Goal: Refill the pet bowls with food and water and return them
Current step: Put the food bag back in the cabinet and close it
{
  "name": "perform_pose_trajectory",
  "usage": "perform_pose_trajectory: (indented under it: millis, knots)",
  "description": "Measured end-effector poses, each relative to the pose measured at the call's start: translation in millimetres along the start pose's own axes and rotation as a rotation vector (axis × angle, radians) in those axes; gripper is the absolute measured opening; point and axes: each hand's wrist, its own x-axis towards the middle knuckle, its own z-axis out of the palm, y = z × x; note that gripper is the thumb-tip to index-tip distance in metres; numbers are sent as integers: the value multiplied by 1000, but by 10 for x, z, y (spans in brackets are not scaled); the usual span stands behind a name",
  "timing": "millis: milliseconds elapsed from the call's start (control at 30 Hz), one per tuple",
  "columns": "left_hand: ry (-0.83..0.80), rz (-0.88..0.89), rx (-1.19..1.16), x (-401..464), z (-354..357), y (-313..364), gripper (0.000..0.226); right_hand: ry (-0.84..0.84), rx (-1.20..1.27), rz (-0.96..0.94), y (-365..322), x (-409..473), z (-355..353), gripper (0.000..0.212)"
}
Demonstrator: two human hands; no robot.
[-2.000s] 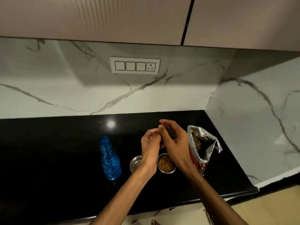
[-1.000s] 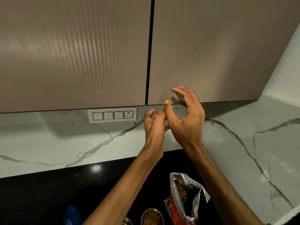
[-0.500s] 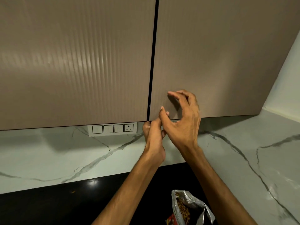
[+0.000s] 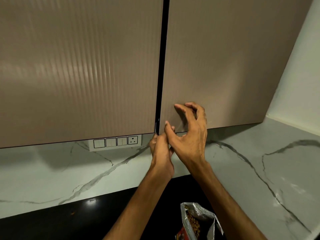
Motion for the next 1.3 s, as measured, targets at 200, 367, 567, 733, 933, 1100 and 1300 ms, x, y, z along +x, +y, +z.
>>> perform_pose_trajectory:
  millis: [200, 367, 567, 733, 933, 1100, 1300]
  knots:
    - [-16, -32, 17, -212, -73, 54, 25, 17, -8, 19, -127, -133, -83, 63]
    - [-75, -51, 43, -428, -123, 91, 23, 65, -15, 17, -263, -230, -189, 65]
    - [-120, -52, 80, -657, -150, 60, 19, 86, -65, 22, -362, -350, -394, 71]
    - [-202, 6, 137, -868, -170, -45, 19, 113, -79, 27, -405, -453, -637, 70]
    - [-259, 91, 174, -1095, -167, -150, 16, 139, -74, 49, -507, -571, -926, 69]
    - [-309, 164, 194, -1229, -166, -293, 13, 147, -42, 56, -595, -670, -1153, 67]
    - [-423, 261, 184, -1437, -128, -462, 26, 159, -56, 64, -635, -771, -1442, 65]
